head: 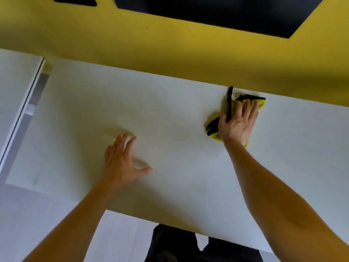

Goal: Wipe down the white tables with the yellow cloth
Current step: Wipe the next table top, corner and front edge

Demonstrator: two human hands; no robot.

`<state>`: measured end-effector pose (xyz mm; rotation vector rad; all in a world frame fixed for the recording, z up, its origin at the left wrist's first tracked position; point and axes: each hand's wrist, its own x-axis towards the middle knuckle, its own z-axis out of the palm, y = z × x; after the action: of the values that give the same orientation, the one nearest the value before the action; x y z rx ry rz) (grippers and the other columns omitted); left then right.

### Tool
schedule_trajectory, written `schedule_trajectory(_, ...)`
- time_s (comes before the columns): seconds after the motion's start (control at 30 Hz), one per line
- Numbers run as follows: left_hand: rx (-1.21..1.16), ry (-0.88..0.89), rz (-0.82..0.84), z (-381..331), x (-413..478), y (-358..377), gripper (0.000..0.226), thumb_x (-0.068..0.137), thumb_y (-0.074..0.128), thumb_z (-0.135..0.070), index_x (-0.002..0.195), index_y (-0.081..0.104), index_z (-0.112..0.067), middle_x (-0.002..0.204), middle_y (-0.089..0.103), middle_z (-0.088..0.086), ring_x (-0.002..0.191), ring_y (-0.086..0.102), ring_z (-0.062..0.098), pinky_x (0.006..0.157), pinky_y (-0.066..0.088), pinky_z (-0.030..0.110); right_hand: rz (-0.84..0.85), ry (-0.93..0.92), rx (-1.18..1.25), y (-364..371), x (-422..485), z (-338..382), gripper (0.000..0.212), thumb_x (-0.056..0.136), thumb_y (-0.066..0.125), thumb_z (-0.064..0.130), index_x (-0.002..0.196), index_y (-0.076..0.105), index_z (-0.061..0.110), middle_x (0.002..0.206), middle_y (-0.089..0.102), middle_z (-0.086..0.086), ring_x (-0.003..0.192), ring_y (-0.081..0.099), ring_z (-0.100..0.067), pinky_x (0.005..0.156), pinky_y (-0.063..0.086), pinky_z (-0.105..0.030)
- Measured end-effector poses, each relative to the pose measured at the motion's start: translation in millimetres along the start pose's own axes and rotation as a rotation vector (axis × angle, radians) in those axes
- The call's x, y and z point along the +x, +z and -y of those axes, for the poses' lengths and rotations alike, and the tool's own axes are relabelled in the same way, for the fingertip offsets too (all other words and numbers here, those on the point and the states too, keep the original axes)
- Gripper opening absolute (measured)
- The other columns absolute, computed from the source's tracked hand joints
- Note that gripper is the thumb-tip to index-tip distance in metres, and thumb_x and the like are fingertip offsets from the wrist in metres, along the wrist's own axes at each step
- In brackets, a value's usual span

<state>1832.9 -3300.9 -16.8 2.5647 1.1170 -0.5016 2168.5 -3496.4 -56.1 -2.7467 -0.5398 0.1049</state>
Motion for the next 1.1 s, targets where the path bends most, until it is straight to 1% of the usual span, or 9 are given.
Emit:
schedule_trajectory(0.07, 0.023, -0.033, 0.065, 24, -10, 0, 0.155, 0.045, 0.057, -0.108, 0.172, 0.009, -0.035, 0.183, 0.001, -0.001, 0.169, -0.001, 0.027, 0.131, 0.020, 0.063, 0.063, -0.260, 0.009, 14, -54, 57, 0.067, 0.096, 0.059, 0.043, 0.156, 0.055, 0.015, 0.172, 0.036, -0.018, 0.167, 0.010, -0.042, 0.135, 0.011, -0.059)
schedule_trajectory(0.2, 0.044, -0.045, 0.085, 38, -19, 1, 0.164, 0.037, 0.064, -0.105, 0.173, -0.004, -0.040, 0.181, -0.018, -0.010, 0.169, -0.008, 0.022, 0.130, 0.019, 0.064, 0.420, -1.150, 0.027, 40, -154, 123, 0.055, 0.105, 0.058, 0.046, 0.156, 0.056, 0.026, 0.175, 0.035, -0.010, 0.169, 0.007, -0.035, 0.135, 0.011, -0.057)
schedule_trajectory(0.27, 0.055, -0.055, 0.087, 34, -21, -3, 0.163, 0.042, 0.073, -0.101, 0.172, -0.008, -0.042, 0.179, -0.024, -0.011, 0.168, -0.013, 0.020, 0.132, 0.016, 0.062, 0.466, -1.308, 0.045, 44, -140, 119, 0.061, 0.098, 0.065, 0.042, 0.156, 0.056, 0.025, 0.175, 0.035, -0.009, 0.168, 0.010, -0.034, 0.135, 0.011, -0.057)
schedule_trajectory(0.57, 0.083, -0.064, 0.105, 25, -23, -11, 0.163, 0.051, 0.081, -0.094, 0.171, -0.014, -0.038, 0.178, -0.028, -0.006, 0.167, -0.019, 0.022, 0.133, 0.013, 0.062, 0.121, -0.222, 0.007, 27, 22, 70, 0.068, 0.096, 0.042, 0.043, 0.157, 0.049, 0.014, 0.173, 0.034, -0.016, 0.167, 0.011, -0.039, 0.135, 0.011, -0.057)
schedule_trajectory(0.63, 0.093, -0.057, 0.113, 25, -23, -11, 0.163, 0.050, 0.079, -0.096, 0.171, -0.014, -0.038, 0.179, -0.028, -0.006, 0.168, -0.017, 0.022, 0.132, 0.014, 0.063, 0.128, -0.279, -0.004, 35, -27, 106, 0.069, 0.095, 0.043, 0.041, 0.159, 0.049, 0.013, 0.173, 0.035, -0.018, 0.166, 0.011, -0.042, 0.135, 0.010, -0.057)
schedule_trajectory(0.77, 0.149, -0.061, 0.122, 25, -25, -12, 0.161, 0.048, 0.073, -0.101, 0.172, -0.006, -0.036, 0.180, -0.024, -0.006, 0.168, -0.013, 0.023, 0.130, 0.019, 0.062, 0.352, -0.907, -0.017, 49, -145, 154, 0.059, 0.105, 0.046, 0.046, 0.159, 0.051, 0.023, 0.175, 0.034, -0.011, 0.168, 0.007, -0.036, 0.136, 0.010, -0.055)
schedule_trajectory(0.83, 0.173, -0.058, 0.130, 25, -25, -13, 0.160, 0.049, 0.071, -0.103, 0.171, -0.006, -0.034, 0.180, -0.024, -0.005, 0.168, -0.014, 0.024, 0.130, 0.019, 0.062, 0.372, -1.003, -0.029, 46, -151, 136, 0.060, 0.106, 0.046, 0.049, 0.160, 0.049, 0.024, 0.178, 0.029, -0.007, 0.169, 0.003, -0.031, 0.136, 0.011, -0.054)
schedule_trajectory(0.93, 0.179, -0.046, 0.132, 24, -24, -14, 0.166, 0.046, 0.071, -0.103, 0.171, -0.014, -0.034, 0.180, -0.025, -0.004, 0.168, -0.013, 0.025, 0.129, 0.023, 0.062, 0.292, -0.790, 0.008, 25, -122, 61, 0.066, 0.097, 0.056, 0.042, 0.159, 0.052, 0.021, 0.176, 0.032, -0.008, 0.169, 0.010, -0.031, 0.135, 0.016, -0.055)
schedule_trajectory(1.1, 0.201, -0.049, 0.144, 23, -21, -14, 0.168, 0.046, 0.075, -0.101, 0.171, -0.014, -0.031, 0.180, -0.024, -0.002, 0.168, -0.011, 0.029, 0.128, 0.024, 0.064, 0.001, -0.071, 0.010, -23, -100, -81, 0.064, 0.093, 0.053, 0.037, 0.152, 0.055, 0.014, 0.170, 0.041, -0.014, 0.166, 0.018, -0.038, 0.131, 0.022, -0.060)
